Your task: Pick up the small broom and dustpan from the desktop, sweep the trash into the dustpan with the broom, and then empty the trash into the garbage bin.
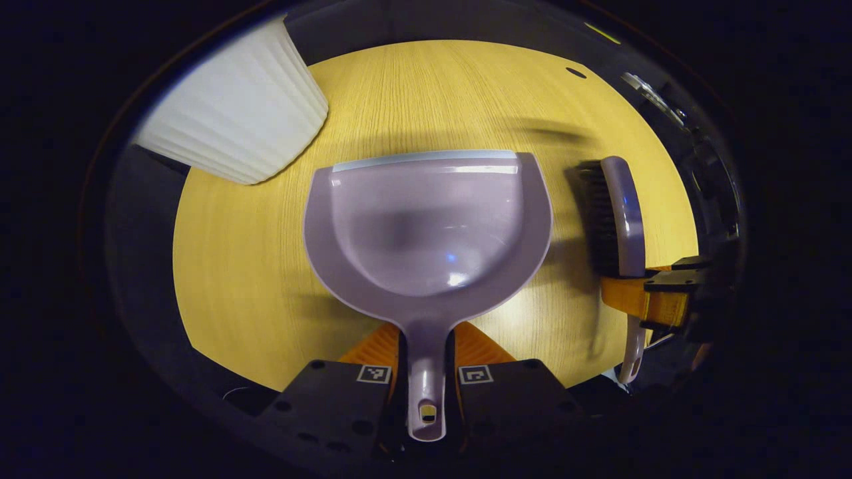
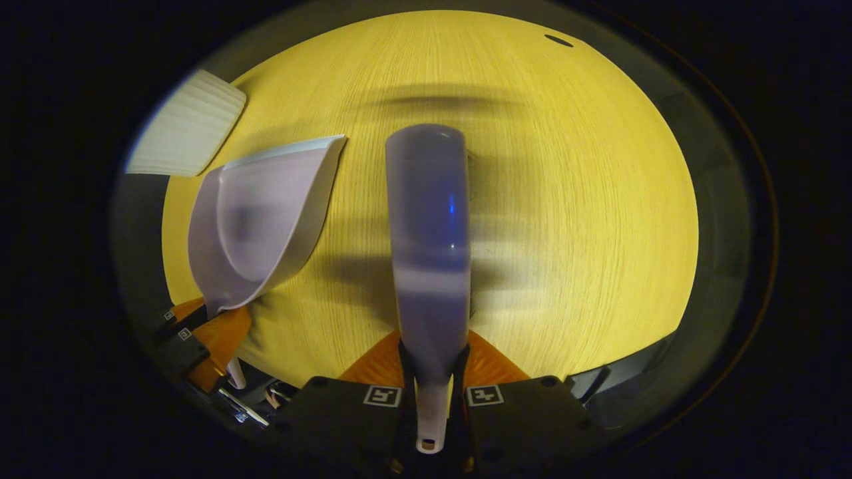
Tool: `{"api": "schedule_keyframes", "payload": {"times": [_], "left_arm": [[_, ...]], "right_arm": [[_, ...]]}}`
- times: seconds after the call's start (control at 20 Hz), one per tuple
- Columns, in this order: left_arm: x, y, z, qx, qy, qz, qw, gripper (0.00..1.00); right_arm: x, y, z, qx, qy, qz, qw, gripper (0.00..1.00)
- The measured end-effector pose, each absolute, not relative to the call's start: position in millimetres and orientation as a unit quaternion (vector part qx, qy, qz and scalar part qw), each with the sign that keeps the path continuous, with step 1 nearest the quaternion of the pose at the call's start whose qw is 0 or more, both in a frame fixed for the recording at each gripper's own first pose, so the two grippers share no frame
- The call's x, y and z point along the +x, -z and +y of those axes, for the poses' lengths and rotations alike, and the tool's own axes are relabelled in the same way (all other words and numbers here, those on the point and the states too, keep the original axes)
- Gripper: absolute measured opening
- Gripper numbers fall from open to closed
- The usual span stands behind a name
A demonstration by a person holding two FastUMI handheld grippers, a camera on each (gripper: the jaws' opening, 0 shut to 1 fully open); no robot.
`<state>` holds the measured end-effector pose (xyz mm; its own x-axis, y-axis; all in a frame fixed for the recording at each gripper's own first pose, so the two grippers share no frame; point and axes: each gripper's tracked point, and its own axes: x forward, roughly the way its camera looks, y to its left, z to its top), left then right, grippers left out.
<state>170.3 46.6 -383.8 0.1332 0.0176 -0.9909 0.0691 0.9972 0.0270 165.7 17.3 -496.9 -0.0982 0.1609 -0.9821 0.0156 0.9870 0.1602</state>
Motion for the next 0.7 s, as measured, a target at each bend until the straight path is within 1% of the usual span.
{"api": "schedule_keyframes", "payload": {"times": [0.05, 0.1, 0.2, 0.3, 0.35, 0.4, 0.45, 0.5, 0.55, 0.6, 0.65, 0.7], "left_arm": [[169.6, 382.9, 45.1, 0.034, 0.017, 0.659, 0.751, 0.22], [168.3, 385.3, 44.6, 0.034, 0.018, 0.659, 0.751, 0.23], [164.8, 391.4, 43.4, 0.034, 0.019, 0.662, 0.748, 0.25], [161.0, 394.5, 44.0, 0.028, 0.019, 0.664, 0.747, 0.27], [158.5, 392.5, 43.1, 0.022, 0.019, 0.666, 0.746, 0.28], [155.4, 391.4, 42.1, 0.018, 0.021, 0.67, 0.741, 0.29], [151.7, 386.7, 44.3, 0.018, 0.017, 0.673, 0.739, 0.39], [151.7, 383.3, 46.4, 0.022, 0.013, 0.672, 0.741, 0.45], [152.6, 379.4, 50.9, 0.026, 0.003, 0.666, 0.745, 0.55], [154.7, 376.5, 52.5, 0.026, -0.003, 0.662, 0.749, 0.54], [155.0, 376.0, 54.0, 0.026, -0.003, 0.663, 0.748, 0.58], [154.0, 374.0, 54.5, 0.03, -0.001, 0.665, 0.746, 0.6]], "right_arm": [[167.5, 496.8, 16.6, 0.06, -0.055, 0.74, 0.668, 0.23], [170.3, 495.4, 18.9, 0.059, -0.054, 0.74, 0.668, 0.24], [175.7, 493.7, 9.1, 0.055, -0.049, 0.739, 0.669, 0.31], [178.2, 490.5, 7.2, 0.057, -0.048, 0.74, 0.669, 0.34], [178.0, 488.3, 8.4, 0.062, -0.051, 0.739, 0.668, 0.38], [178.4, 485.6, 10.2, 0.065, -0.054, 0.739, 0.669, 0.48], [178.5, 483.7, 11.7, 0.065, -0.057, 0.737, 0.67, 0.41], [180.0, 478.0, 14.3, 0.07, -0.062, 0.734, 0.672, 0.42], [181.3, 473.3, 18.4, 0.079, -0.066, 0.73, 0.675, 0.43], [183.7, 467.7, 20.0, 0.082, -0.07, 0.727, 0.679, 0.68], [185.3, 464.3, 17.9, 0.08, -0.069, 0.723, 0.683, 0.81], [187.5, 461.7, 14.3, 0.074, -0.066, 0.72, 0.687, 0.96]]}}
